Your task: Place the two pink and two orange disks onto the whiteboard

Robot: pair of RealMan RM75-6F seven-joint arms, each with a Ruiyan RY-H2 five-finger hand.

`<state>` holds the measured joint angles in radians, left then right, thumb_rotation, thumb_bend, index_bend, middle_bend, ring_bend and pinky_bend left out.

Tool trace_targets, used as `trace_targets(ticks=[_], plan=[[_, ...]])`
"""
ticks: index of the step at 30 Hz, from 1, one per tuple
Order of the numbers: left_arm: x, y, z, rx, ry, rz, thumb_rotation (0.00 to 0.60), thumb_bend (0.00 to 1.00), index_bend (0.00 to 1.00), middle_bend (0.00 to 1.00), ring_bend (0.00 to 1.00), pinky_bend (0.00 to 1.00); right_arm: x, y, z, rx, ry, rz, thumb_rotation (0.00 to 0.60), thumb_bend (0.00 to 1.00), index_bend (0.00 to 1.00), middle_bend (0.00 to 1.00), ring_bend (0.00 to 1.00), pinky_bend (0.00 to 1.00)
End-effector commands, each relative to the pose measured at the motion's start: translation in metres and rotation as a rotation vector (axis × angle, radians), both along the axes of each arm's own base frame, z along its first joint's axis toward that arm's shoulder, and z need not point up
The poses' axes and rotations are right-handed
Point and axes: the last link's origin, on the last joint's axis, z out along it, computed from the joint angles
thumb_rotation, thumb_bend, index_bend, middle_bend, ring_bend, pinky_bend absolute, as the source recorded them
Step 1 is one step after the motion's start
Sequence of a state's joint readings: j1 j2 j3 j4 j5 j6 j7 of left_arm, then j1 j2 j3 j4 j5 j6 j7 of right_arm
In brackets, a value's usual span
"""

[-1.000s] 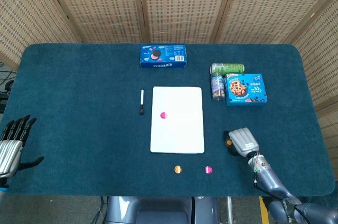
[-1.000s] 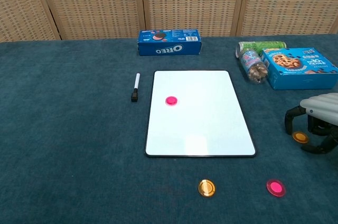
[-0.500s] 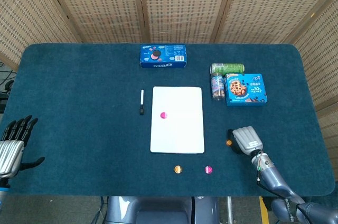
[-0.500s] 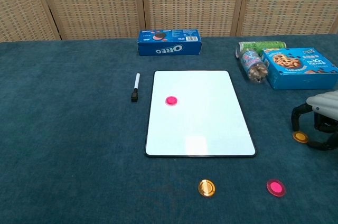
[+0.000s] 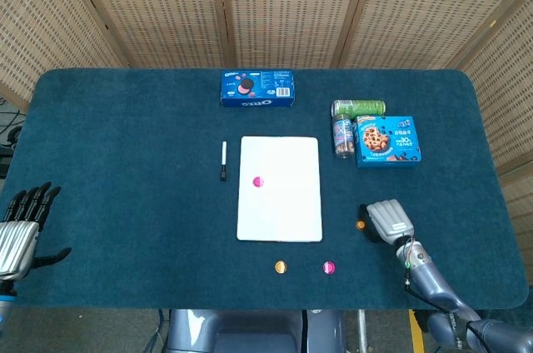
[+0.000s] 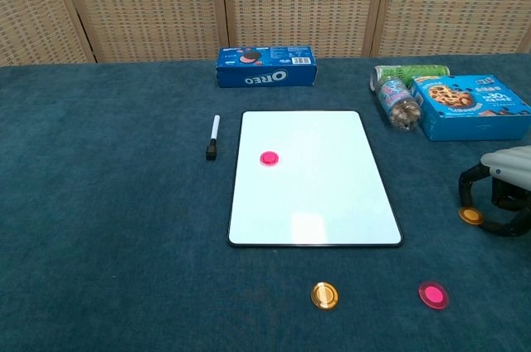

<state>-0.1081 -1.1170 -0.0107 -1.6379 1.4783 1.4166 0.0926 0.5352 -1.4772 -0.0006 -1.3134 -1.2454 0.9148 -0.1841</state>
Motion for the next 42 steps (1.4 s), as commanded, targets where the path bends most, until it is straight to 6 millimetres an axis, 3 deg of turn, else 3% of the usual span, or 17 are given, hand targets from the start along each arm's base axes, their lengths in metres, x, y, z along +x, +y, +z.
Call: trace_targets(ticks=[1,11,21,31,37,42], plan=[[0.000,0.000,0.000,0.000,0.000,0.000,0.600,0.00,0.00,0.00,0.00,0.00,0.002,0.000,-0.001,0.004,-0.013,0.000,0.600,0.42,0.51,0.97,1.00,1.00],[-0.001,0.000,0.001,0.000,-0.004,0.002,0.600,0.00,0.00,0.00,0.00,0.00,0.014,-0.008,0.002,-0.008,-0.080,-0.026,0.600,0.44,0.51,0.97,1.00,1.00],[-0.002,0.003,0.003,0.002,-0.011,0.012,0.600,0.00,0.00,0.00,0.00,0.00,0.083,-0.044,0.010,-0.041,-0.180,0.034,0.600,0.44,0.51,0.97,1.00,1.00],[-0.004,0.005,0.005,0.006,-0.012,0.022,0.600,0.00,0.00,0.00,0.00,0.00,0.161,-0.085,-0.018,-0.086,-0.122,0.087,0.600,0.44,0.51,0.97,1.00,1.00],[-0.007,0.009,0.006,0.009,-0.017,0.042,0.600,0.00,0.00,0.00,0.00,0.00,0.184,-0.097,-0.033,-0.119,-0.052,0.074,0.600,0.43,0.49,0.97,1.00,1.00],[-0.009,0.009,0.008,0.012,-0.022,0.051,0.600,0.00,0.00,0.00,0.00,0.00,0.188,-0.097,-0.034,-0.127,-0.031,0.060,0.600,0.32,0.35,0.97,1.00,1.00]])
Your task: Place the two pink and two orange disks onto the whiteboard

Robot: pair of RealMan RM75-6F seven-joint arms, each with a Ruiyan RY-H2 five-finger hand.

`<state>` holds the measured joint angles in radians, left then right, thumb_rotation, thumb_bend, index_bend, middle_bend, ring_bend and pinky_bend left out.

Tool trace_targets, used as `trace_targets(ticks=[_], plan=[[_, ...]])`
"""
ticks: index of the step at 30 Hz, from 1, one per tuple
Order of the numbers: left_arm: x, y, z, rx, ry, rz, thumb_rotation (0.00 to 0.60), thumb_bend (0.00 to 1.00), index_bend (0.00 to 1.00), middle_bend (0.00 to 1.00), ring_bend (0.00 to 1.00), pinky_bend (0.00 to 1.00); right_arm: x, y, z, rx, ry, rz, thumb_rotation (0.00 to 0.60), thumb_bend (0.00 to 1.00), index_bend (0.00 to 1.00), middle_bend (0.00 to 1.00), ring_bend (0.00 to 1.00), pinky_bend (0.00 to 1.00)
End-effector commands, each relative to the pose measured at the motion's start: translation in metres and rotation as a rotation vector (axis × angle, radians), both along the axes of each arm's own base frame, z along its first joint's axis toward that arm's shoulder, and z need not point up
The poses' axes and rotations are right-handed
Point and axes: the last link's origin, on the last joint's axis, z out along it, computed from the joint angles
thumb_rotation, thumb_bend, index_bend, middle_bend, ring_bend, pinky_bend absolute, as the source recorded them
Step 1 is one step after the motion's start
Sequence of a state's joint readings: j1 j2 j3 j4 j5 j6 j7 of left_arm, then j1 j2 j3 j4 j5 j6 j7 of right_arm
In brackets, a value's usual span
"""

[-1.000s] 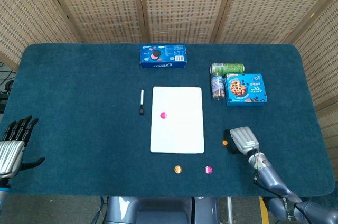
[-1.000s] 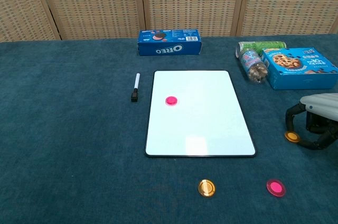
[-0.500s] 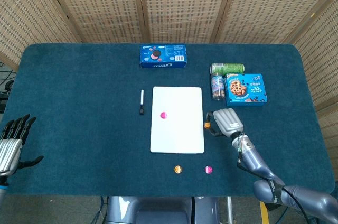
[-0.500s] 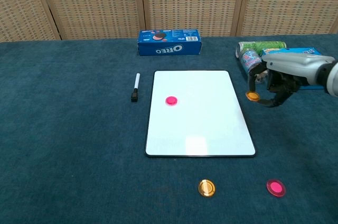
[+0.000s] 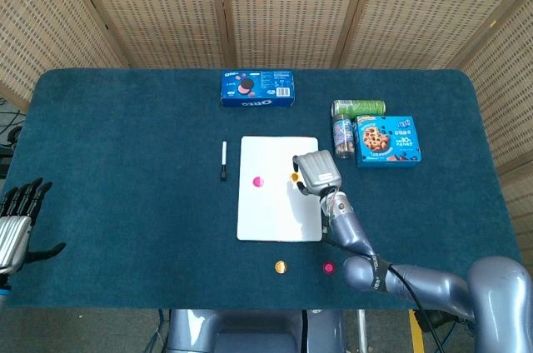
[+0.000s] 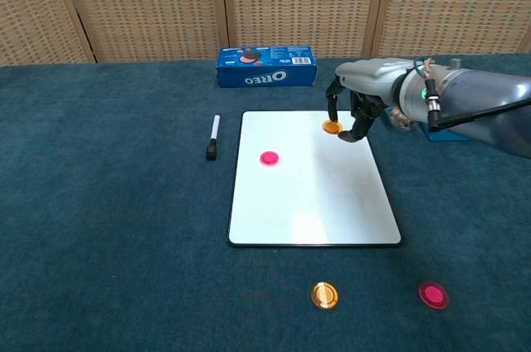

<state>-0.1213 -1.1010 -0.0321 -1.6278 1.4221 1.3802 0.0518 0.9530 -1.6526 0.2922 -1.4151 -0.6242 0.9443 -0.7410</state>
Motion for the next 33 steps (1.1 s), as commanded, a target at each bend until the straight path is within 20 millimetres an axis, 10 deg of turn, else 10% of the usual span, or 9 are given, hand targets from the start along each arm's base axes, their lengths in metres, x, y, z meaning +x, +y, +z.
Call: trace_targets(ticks=[1,16,19,24,33], plan=[[-0.002,0.000,0.000,-0.002,-0.002,0.007,0.600,0.00,0.00,0.00,0.00,0.00,0.004,0.000,0.000,-0.013,0.007,0.000,0.600,0.31,0.34,0.97,1.00,1.00],[0.001,-0.001,-0.004,-0.028,0.000,-0.012,0.600,0.00,0.00,0.00,0.00,0.00,-0.045,0.067,0.049,0.038,0.006,0.141,0.600,0.31,0.33,0.92,0.98,1.00],[0.003,-0.003,-0.004,-0.032,-0.001,-0.021,0.600,0.00,0.00,0.00,0.00,0.00,-0.062,0.089,0.058,0.074,0.003,0.201,0.600,0.26,0.33,0.68,0.73,0.89],[0.005,-0.005,-0.003,-0.027,-0.006,-0.032,0.600,0.00,0.00,0.00,0.00,0.00,-0.084,0.128,0.072,0.152,0.026,0.291,0.600,0.18,0.28,0.12,0.06,0.25],[0.006,-0.008,-0.002,-0.024,-0.006,-0.040,0.600,0.00,0.00,0.00,0.00,0.00,-0.100,0.172,0.075,0.172,0.012,0.456,0.600,0.19,0.26,0.00,0.00,0.12]])
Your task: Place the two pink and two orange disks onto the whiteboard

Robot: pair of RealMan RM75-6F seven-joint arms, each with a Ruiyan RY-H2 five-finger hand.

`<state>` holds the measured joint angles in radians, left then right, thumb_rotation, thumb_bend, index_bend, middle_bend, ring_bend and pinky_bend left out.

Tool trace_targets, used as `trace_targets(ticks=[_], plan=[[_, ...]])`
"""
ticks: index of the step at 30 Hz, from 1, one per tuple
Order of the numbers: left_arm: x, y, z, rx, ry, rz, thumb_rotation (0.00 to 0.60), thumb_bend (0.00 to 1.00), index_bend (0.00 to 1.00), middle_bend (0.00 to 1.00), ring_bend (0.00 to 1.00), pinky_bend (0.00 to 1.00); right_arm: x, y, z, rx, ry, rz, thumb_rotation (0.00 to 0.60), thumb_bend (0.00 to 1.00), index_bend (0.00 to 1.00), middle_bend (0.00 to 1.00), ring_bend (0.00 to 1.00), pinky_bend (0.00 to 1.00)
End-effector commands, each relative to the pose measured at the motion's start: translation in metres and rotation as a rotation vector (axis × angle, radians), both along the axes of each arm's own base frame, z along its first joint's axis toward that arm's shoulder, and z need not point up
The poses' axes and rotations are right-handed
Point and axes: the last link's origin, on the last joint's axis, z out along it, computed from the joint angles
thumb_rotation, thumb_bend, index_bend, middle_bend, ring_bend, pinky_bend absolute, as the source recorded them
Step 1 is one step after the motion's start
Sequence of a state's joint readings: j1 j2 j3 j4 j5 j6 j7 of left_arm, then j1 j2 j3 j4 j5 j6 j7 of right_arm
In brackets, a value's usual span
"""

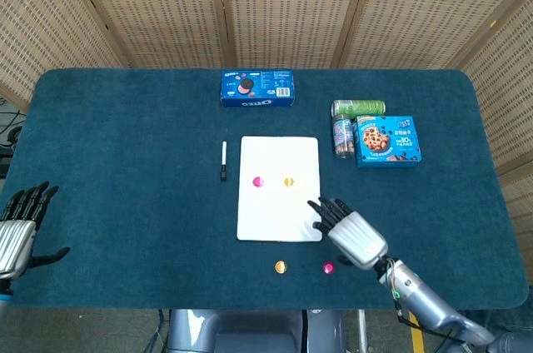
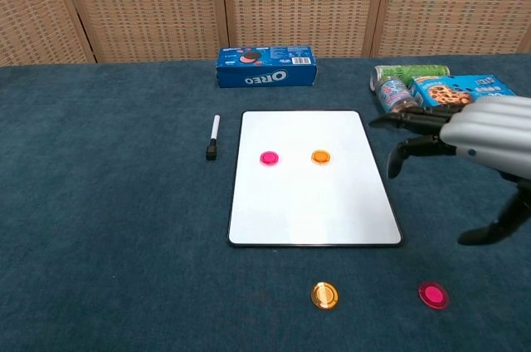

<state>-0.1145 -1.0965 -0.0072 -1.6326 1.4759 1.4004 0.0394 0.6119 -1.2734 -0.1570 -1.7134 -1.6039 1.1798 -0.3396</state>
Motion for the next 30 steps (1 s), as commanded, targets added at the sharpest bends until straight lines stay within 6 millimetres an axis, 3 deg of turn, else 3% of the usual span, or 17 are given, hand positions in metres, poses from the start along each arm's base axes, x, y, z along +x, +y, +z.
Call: trace_targets(ticks=[1,10,30], plan=[[0.001,-0.001,0.000,0.001,-0.001,-0.004,0.600,0.00,0.00,0.00,0.00,0.00,-0.016,0.024,0.001,0.034,-0.019,0.007,0.600,0.21,0.27,0.00,0.00,0.12],[0.001,-0.004,0.002,0.003,-0.004,-0.010,0.600,0.00,0.00,0.00,0.00,0.00,-0.021,0.029,-0.019,0.064,-0.023,-0.016,0.600,0.34,0.35,0.00,0.00,0.12],[0.002,-0.004,0.002,0.009,-0.005,-0.015,0.600,0.00,0.00,0.00,0.00,0.00,-0.026,0.025,-0.048,0.136,-0.073,-0.230,0.600,0.34,0.36,0.00,0.00,0.12]])
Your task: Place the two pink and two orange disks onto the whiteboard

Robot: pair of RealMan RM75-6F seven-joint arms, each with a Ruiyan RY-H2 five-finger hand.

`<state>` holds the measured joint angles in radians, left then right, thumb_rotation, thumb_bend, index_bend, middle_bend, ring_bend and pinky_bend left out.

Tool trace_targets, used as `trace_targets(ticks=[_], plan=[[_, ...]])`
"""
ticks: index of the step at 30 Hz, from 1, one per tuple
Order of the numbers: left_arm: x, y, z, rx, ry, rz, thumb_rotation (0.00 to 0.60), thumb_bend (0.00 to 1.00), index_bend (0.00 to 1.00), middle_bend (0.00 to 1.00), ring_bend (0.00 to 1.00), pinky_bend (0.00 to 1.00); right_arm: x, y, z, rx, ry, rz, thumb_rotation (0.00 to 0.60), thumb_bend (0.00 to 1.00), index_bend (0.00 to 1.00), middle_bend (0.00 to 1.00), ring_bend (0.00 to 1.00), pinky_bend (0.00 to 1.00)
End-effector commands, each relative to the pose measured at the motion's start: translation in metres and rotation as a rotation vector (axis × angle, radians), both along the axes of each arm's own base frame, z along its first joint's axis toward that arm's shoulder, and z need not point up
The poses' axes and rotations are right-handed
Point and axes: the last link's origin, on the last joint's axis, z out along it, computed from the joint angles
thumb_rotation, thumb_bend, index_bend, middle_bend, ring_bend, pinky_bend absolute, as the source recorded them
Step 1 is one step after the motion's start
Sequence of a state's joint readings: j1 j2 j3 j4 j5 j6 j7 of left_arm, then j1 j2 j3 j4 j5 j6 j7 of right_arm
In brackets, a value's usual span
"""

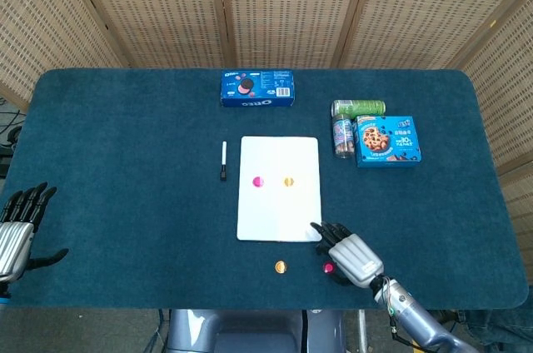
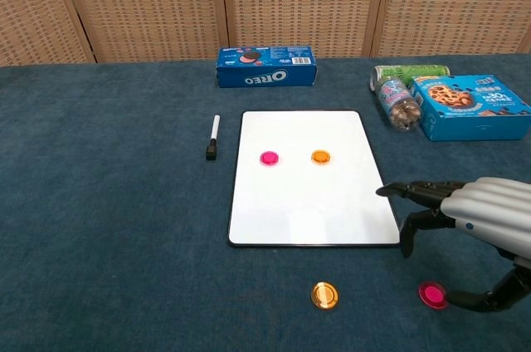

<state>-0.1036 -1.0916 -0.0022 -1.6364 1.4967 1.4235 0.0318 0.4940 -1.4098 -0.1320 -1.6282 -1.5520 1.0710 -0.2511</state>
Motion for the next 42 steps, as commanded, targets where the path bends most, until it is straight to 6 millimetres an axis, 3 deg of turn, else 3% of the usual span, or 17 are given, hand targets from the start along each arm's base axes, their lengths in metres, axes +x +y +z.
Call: trace_targets(ticks=[1,16,31,42], plan=[[0.000,0.000,0.000,-0.001,0.000,0.000,0.600,0.00,0.00,0.00,0.00,0.00,0.002,0.000,-0.003,0.015,-0.010,-0.020,0.600,0.34,0.36,0.00,0.00,0.12],[-0.001,0.000,0.001,0.004,0.000,0.002,0.600,0.00,0.00,0.00,0.00,0.00,-0.005,0.000,-0.020,0.028,0.023,-0.018,0.600,0.35,0.37,0.00,0.00,0.12],[-0.001,0.001,0.001,0.005,0.003,0.006,0.600,0.00,0.00,0.00,0.00,0.00,-0.014,0.000,-0.024,0.035,0.028,-0.031,0.600,0.36,0.38,0.00,0.00,0.12],[-0.001,0.001,0.000,0.004,0.003,0.007,0.600,0.00,0.00,0.00,0.00,0.00,-0.022,-0.001,-0.025,0.035,0.034,-0.047,0.600,0.41,0.46,0.00,0.00,0.12]])
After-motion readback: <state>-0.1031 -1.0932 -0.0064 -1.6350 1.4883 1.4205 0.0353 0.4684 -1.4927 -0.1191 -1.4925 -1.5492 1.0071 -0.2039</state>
